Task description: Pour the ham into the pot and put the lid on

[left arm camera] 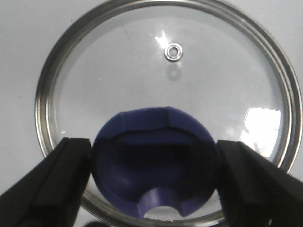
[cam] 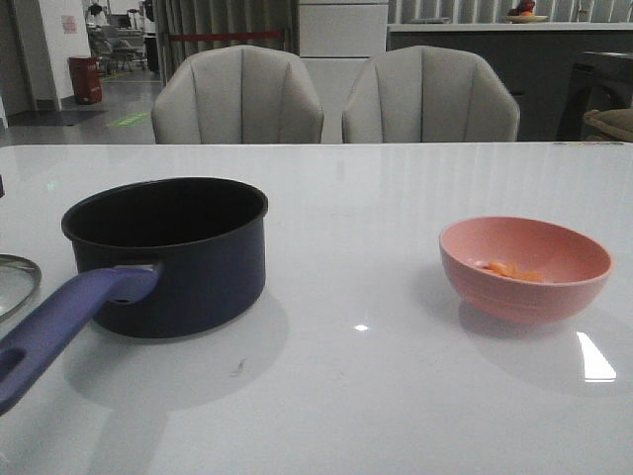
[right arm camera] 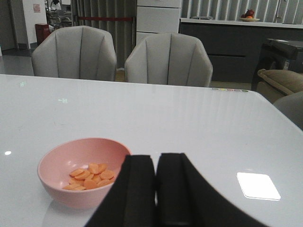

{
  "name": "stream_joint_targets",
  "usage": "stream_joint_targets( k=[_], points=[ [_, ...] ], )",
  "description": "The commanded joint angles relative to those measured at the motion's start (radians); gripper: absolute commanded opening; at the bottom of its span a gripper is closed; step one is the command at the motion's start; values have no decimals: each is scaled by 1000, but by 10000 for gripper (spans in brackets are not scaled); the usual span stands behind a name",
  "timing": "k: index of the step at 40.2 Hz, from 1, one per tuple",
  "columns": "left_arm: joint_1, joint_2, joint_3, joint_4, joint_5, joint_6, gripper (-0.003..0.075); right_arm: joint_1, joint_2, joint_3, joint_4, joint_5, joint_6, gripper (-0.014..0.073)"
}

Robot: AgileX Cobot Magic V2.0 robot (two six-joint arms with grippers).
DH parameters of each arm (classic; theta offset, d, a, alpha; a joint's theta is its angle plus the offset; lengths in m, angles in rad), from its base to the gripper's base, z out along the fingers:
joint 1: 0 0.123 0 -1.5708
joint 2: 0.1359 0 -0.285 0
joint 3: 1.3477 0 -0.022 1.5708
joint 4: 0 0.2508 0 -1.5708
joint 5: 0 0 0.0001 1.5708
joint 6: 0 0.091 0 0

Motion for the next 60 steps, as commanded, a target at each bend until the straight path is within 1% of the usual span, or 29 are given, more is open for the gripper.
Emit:
stream_joint_targets(
  k=[1,13,15,22,31,36,45,49,60],
  points=[
    [-2,-73,-36,14,10,0,518,-6,-21,-6,-9,-81,5,164],
    [-2,-117,-63,-16,39,0,518,-6,-21,-6,-9,-81,5,164],
    [-2,-126,-63,-41,42,7,518,-6,-21,-6,-9,-81,5,164],
    [-2,-185,-63,-177,-3,92,511,-6,-21,-6,-9,-81,5,164],
    [-2,-275,-55,-193,-18,92,511,-6,-21,-6,-9,-81,5,164],
    [-24,-342,-23,-194,-43,104,511,-6,-21,-6,-9,-81,5,164],
    [-94,-516,82,-194,-115,106,511,-6,-21,-6,-9,-81,5,164],
    [-113,-624,150,-187,-155,106,511,-6,-21,-6,-9,-81,5,164],
    [-110,-982,434,-189,-373,106,511,-6,-21,-6,-9,-81,5,164]
  ],
)
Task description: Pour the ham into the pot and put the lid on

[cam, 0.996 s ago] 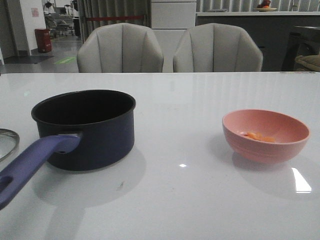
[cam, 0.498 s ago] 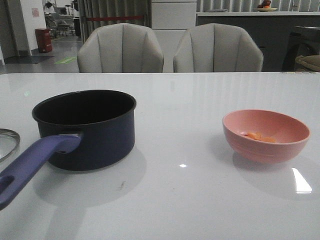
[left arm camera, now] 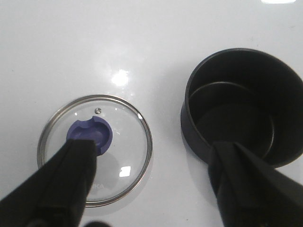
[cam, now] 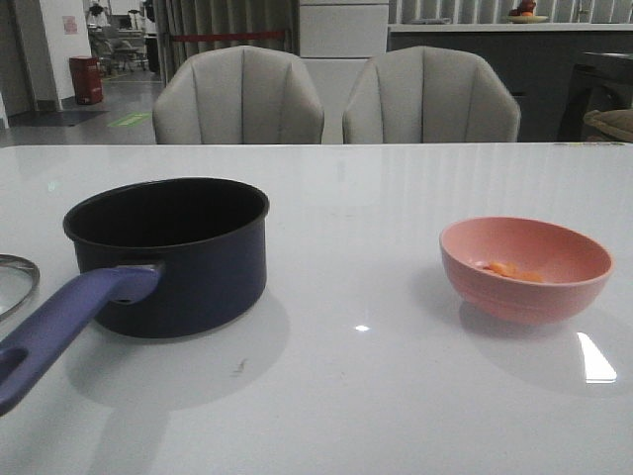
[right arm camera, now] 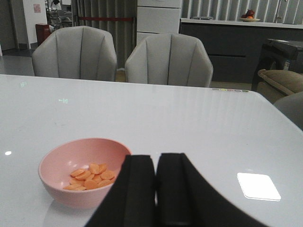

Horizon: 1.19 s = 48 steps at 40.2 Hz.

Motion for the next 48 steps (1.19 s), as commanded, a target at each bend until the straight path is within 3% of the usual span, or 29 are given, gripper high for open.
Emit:
stream_joint_targets(
  k=[1,13,20,34,48],
  points=[
    [-5,-145,72,-8,-135,3,511,-6,-21,-6,-9,-81,5,164],
    [-10,-480,375,-28,-299,3,511,-6,-21,-6,-9,-81,5,164],
    [-62,-612,481,-4,-351,3,511,-7,-20,-6,-9,-81,5,164],
    [-147,-881,622,55,-453,3,511,-7,-20,-6,-9,-81,5,164],
    [-199,-903,626,55,-463,3,511,-7,-20,-6,-10,-127,5,164]
  ],
)
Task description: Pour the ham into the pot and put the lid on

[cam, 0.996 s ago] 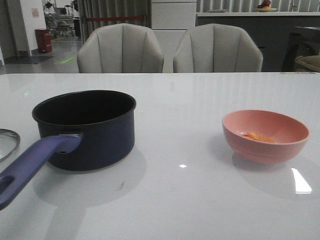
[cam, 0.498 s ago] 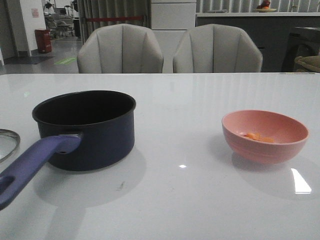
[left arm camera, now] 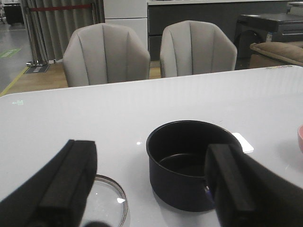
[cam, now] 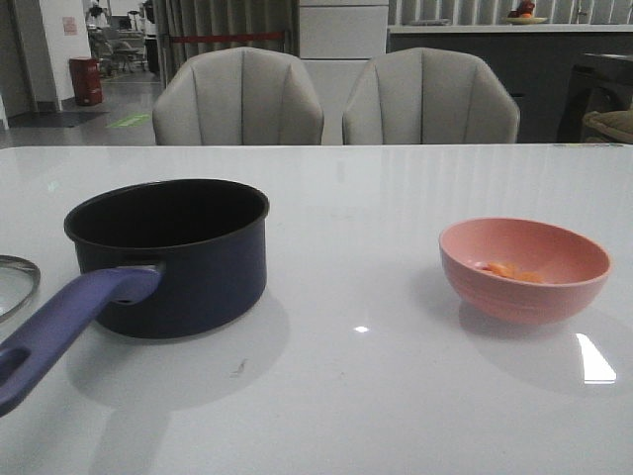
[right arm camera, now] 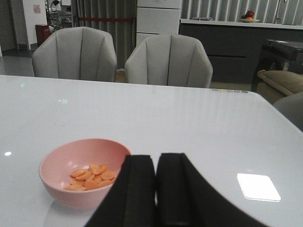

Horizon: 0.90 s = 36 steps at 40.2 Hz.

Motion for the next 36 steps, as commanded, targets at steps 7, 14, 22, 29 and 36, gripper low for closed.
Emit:
stream_joint_targets(
  k=[7,14,22,29,36],
  points=[
    [-21,11,-25,8,-87,3,511,-6,-2,-41,23,-195,10,164],
    [-21,11,-25,7,-91,3,511,-6,160,-238,36,-13,9,164],
    [-21,11,-25,7,-92,3,511,-6,332,-348,79,184,10,164],
    [-21,11,-25,7,-92,3,511,-6,379,-345,79,190,10,164],
    [-21,11,-25,7,-98,3,511,-6,444,-352,81,85,10,223]
  ],
)
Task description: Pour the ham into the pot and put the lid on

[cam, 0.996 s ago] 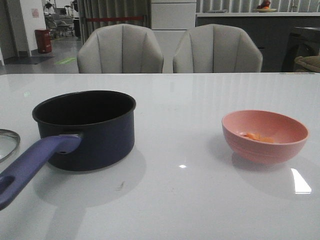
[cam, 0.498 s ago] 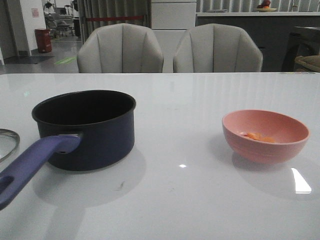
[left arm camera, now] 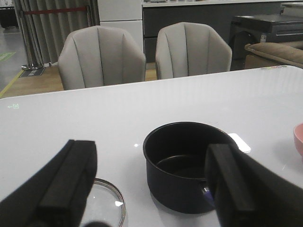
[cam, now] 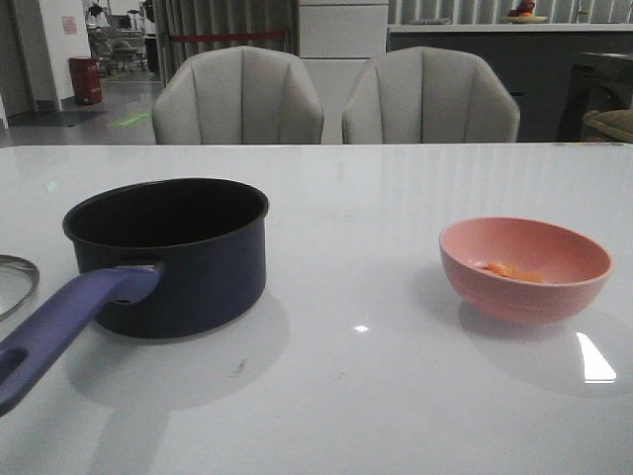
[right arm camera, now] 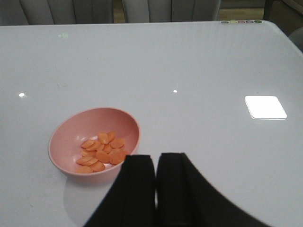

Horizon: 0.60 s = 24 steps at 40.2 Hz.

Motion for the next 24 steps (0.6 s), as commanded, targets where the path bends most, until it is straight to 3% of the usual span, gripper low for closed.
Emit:
stream_joint_targets(
  k=[1,9,17,24],
  points=[
    [-10,13,-25,-1,-92,3,511,-6,61,-50,1,-133,-3,244],
    [-10,13,-25,-4,-92,3,511,-6,256,-152,7,-128,-3,457],
    [-10,13,-25,-4,-94,3,511,-6,559,-331,48,-80,-3,452],
    [-10,13,-25,-4,-94,3,511,-7,807,-510,72,73,-5,452]
  ],
)
